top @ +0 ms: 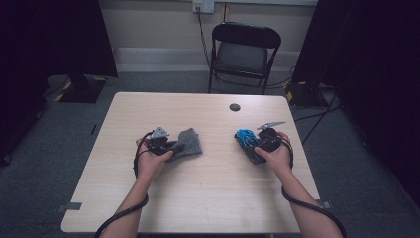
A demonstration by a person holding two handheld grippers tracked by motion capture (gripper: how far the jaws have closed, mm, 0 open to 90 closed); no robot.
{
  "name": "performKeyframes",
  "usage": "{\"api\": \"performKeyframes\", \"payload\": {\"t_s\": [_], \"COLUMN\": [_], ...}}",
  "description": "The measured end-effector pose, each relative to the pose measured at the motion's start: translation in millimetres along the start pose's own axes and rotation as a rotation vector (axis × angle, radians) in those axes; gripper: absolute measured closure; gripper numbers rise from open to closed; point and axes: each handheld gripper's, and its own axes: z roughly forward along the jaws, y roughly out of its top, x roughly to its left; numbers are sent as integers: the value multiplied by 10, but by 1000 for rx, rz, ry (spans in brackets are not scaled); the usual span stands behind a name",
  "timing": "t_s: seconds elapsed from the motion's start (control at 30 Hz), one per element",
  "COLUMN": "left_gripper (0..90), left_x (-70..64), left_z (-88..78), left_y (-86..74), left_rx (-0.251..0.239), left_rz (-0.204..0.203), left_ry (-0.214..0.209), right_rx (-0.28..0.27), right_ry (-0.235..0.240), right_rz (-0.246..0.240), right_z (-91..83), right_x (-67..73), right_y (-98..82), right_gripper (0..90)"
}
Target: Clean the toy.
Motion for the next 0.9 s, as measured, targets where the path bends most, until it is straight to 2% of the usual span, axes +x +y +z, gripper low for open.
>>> {"api": "performKeyframes", "payload": {"t_s": [0.2,0.3,0.37,0.47,0.53,0.67,0.8,0.9], "left_gripper": [712,669,634,472,417,269,212,212], "left_x": [99,132,137,135,129,110,78,4], "left_z": [52,71,69,66,52,9,-53,-109], "left_y": [-39,-69,-73,-75,-74,-33,25,77], "left_rx": [17,9,8,7,13,16,-13,-19], "left_rz": [-7,-21,2,25,35,56,72,107], "left_ry": [32,37,46,79,86,122,123,97], "right_rx": [22,23,32,50,64,45,29,9], "right_ry": [-19,-21,-34,-51,-63,-57,-58,-67], "right_rz": [-6,-3,-18,-45,-58,-66,-95,-107], "right_z": [93,107,122,167,189,200,178,116], "right_x": [-30,-37,-35,-7,11,-1,-1,-20], "right_y": [-26,-12,-6,-4,-8,-10,-19,-4], "right_gripper": [282,281,280,277,275,268,229,195]}}
